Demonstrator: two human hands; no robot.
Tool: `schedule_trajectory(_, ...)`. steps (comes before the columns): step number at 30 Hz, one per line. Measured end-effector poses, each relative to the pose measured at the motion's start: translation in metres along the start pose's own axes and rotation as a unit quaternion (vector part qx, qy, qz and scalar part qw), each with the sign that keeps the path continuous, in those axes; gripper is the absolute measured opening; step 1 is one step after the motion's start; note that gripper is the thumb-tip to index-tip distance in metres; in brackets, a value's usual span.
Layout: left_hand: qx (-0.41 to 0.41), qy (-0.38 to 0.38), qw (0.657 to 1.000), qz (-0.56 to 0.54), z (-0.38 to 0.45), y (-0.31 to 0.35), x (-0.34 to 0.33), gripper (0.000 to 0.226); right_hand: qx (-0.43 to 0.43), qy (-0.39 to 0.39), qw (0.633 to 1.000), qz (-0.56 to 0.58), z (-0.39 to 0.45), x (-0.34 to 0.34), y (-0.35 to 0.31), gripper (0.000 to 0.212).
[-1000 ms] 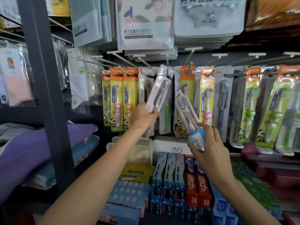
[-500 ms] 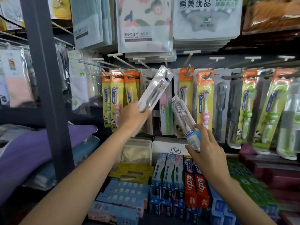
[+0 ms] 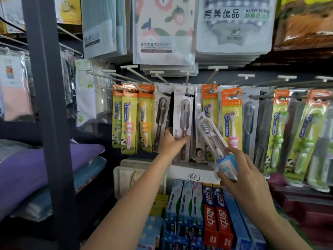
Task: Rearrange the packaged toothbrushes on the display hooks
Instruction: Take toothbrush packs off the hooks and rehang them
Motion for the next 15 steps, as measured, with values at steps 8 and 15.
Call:
schedule_trajectory(8, -0.081, 0.057, 0.986, 0.131, -0.016, 0.020, 0.027, 0.018, 0.012, 0.011, 1.000, 0.006, -0.003, -0.001, -0.003, 0.058)
schedule_trajectory(15, -0.149, -0.060, 0.945, 0.285, -0.037, 0.038, 0.037, 0.045, -0.006, 0.017, 0.991, 0.131, -0.008, -0.007, -0.018, 0.059)
Point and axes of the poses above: each hand's wrist, its own z-axis towards the middle knuckle, its own x-axis out of the back of the hand, y = z × x, the point moved 6 cm from there along z, towards the middle knuckle, and after that the axes turned 15 degrees about -x, right-handed, at the moved point
